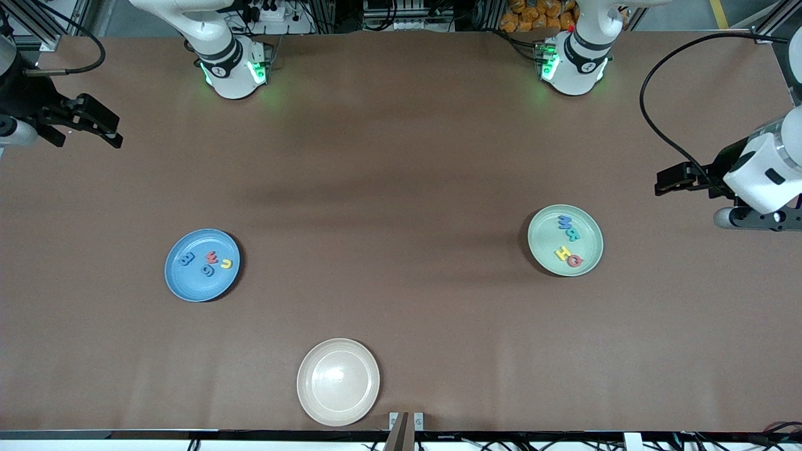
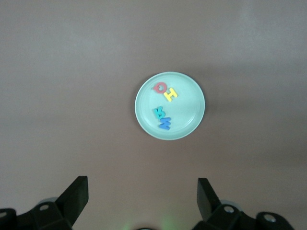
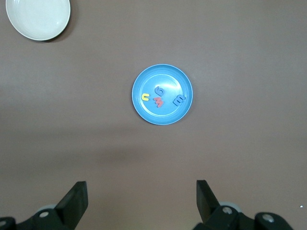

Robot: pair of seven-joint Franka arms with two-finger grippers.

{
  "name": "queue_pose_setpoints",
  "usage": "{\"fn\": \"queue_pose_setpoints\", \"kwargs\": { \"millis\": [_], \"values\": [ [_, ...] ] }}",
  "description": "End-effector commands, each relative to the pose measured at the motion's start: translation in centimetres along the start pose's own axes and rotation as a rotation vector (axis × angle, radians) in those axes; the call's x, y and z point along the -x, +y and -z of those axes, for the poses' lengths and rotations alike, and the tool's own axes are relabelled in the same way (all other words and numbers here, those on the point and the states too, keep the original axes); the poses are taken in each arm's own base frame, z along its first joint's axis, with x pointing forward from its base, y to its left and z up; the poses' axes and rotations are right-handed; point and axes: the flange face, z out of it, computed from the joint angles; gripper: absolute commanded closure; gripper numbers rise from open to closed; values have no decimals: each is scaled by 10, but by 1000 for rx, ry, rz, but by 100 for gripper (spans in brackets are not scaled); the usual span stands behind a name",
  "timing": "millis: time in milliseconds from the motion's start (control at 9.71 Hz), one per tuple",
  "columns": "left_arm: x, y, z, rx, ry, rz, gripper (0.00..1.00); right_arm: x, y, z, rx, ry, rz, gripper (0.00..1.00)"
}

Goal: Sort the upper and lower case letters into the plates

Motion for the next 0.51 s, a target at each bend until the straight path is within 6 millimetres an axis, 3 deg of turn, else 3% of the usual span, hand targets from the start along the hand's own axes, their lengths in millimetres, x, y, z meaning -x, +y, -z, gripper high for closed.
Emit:
{"fn": "queue_pose_setpoints", "kwargs": {
  "millis": [0,206,412],
  "values": [
    [33,-13,25,43,8,28,0,-8,3,6,-18,4,-10,0],
    [45,-15,21,42,-4,24,0,-13,3,6,-19,7,-7,0],
    [43,-18,24,-8,23,13,0,-25,4,7,-21,14,-7,0]
  ]
}}
